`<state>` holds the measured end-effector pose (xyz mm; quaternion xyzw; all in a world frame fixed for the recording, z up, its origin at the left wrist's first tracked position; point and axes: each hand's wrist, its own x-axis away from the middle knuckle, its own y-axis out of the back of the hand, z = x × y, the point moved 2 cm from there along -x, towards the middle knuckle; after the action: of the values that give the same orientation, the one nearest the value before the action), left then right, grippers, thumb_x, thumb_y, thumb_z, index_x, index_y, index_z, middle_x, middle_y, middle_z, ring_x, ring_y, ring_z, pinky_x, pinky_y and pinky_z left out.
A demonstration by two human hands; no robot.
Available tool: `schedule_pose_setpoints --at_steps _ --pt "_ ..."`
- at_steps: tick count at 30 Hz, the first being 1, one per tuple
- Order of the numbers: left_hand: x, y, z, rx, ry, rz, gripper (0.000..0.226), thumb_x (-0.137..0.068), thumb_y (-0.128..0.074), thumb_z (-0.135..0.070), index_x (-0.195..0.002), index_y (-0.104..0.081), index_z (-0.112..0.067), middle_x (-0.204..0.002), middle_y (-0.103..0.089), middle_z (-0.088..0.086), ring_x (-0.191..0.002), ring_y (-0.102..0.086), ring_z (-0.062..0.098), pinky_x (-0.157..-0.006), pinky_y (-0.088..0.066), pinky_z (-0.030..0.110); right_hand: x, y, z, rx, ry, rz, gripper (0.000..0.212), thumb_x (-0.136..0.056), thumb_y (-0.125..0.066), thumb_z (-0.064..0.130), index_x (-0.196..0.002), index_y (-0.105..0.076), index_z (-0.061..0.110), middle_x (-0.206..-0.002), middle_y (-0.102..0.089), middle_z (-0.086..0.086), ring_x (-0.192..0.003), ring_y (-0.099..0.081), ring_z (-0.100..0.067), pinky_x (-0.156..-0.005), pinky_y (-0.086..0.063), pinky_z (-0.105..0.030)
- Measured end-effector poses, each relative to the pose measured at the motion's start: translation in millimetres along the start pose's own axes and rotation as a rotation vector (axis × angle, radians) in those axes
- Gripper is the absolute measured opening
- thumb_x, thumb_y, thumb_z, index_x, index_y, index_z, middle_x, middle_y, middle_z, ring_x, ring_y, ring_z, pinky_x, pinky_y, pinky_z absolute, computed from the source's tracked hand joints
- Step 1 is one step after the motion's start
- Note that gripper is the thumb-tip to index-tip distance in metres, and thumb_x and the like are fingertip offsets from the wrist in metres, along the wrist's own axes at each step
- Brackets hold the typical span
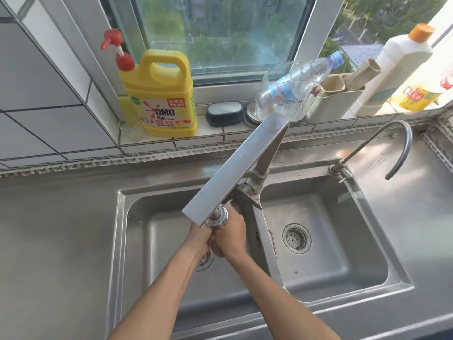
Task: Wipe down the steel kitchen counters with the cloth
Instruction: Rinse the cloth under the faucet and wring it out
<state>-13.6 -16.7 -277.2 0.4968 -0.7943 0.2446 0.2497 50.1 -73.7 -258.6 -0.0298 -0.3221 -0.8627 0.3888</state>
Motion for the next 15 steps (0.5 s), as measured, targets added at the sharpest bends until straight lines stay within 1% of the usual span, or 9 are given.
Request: schedule_pose_setpoints --at_steps 2,4,5,6,8,10,12,13,15 --pt "7.4 -1.2 6.3 -0.116 0.046 0.040 0.045 -0.097 -0.055 -0.004 -0.060 -0.037 -0.020 -0.053 -0.037 0.001 -0.040 -0.037 0.011 -0.040 -0.030 0.016 -19.4 3.7 -7.9 -0.086 -0.089 -0.074 0.037 -0.097 -0.051 0.033 -0.065 -0.040 0.019 -0.068 -0.059 0.001 -0.070 -0.053 -0.029 -0.064 -0.040 -0.040" --pt "15.9 -0.4 9.8 -0.239 0.047 0.121 0.044 -0.092 -0.049 -0.008 -0.054 -0.028 -0.016 -0.044 -0.033 0.005 -0.034 -0.033 0.014 -0.042 -0.029 0.015 -35.1 3.0 -14.8 -0.109 -0.134 -0.056 0.045 -0.100 -0.054 0.030 -0.060 -0.036 0.018 -0.062 -0.047 0.002 -0.067 -0.045 -0.023 -0.065 -0.040 -0.044" --pt "19.4 2.4 9.8 -0.281 0.021 0.126 0.040 -0.088 -0.050 -0.011 -0.053 -0.031 -0.013 -0.044 -0.036 0.007 -0.034 -0.036 0.017 -0.043 -0.030 0.017 -39.6 1.7 -18.7 -0.155 -0.160 -0.032 0.046 -0.099 -0.057 0.029 -0.060 -0.036 0.017 -0.061 -0.045 0.000 -0.066 -0.043 -0.021 -0.064 -0.040 -0.043" --pt "21.1 7.6 9.6 -0.294 -0.017 0.089 0.035 -0.087 -0.051 -0.015 -0.054 -0.040 -0.010 -0.046 -0.042 0.011 -0.034 -0.040 0.020 -0.041 -0.032 0.019 -42.5 1.9 -21.9 -0.267 -0.209 -0.012 0.044 -0.098 -0.060 0.029 -0.061 -0.041 0.016 -0.061 -0.047 -0.002 -0.065 -0.046 -0.020 -0.062 -0.041 -0.040" --pt "22.7 23.0 12.6 -0.224 -0.049 -0.055 0.032 -0.098 -0.051 -0.022 -0.071 -0.057 -0.006 -0.053 -0.057 0.020 -0.035 -0.054 0.026 -0.042 -0.040 0.023 -45.1 3.9 -29.4 -0.604 -0.343 0.080 0.035 -0.098 -0.065 0.036 -0.075 -0.064 0.009 -0.072 -0.069 -0.005 -0.070 -0.066 -0.018 -0.064 -0.054 -0.033" --pt "21.2 37.9 17.6 -0.170 -0.037 -0.129 0.040 -0.110 -0.041 -0.031 -0.085 -0.057 -0.003 -0.058 -0.066 0.025 -0.045 -0.064 0.028 -0.049 -0.043 0.025 -45.5 7.1 -34.8 -0.815 -0.404 0.196 0.045 -0.096 -0.068 0.045 -0.100 -0.075 0.001 -0.098 -0.079 -0.012 -0.089 -0.076 -0.022 -0.077 -0.062 -0.035" --pt "18.3 47.7 22.4 -0.236 -0.007 -0.148 0.048 -0.110 -0.039 -0.042 -0.094 -0.059 -0.001 -0.082 -0.074 0.023 -0.068 -0.073 0.029 -0.059 -0.049 0.027 -42.8 9.4 -34.6 -0.844 -0.376 0.306 0.062 -0.092 -0.071 0.051 -0.112 -0.072 -0.007 -0.108 -0.076 -0.020 -0.097 -0.074 -0.028 -0.090 -0.060 -0.043" --pt "16.3 51.0 22.6 -0.271 -0.001 -0.142 0.052 -0.108 -0.042 -0.049 -0.105 -0.062 -0.001 -0.098 -0.076 0.020 -0.086 -0.075 0.031 -0.070 -0.054 0.032 -41.9 9.1 -35.3 -0.834 -0.357 0.358 0.062 -0.092 -0.071 0.050 -0.112 -0.071 -0.009 -0.106 -0.075 -0.021 -0.096 -0.072 -0.029 -0.091 -0.058 -0.044" --pt "15.5 53.6 14.4 -0.249 -0.032 -0.026 0.063 -0.093 -0.051 -0.063 -0.125 -0.063 -0.010 -0.119 -0.074 0.009 -0.111 -0.072 0.025 -0.095 -0.056 0.040 -40.5 6.9 -37.0 -0.830 -0.335 0.471 0.044 -0.097 -0.069 0.039 -0.107 -0.076 -0.003 -0.104 -0.075 -0.018 -0.092 -0.072 -0.025 -0.084 -0.060 -0.037"
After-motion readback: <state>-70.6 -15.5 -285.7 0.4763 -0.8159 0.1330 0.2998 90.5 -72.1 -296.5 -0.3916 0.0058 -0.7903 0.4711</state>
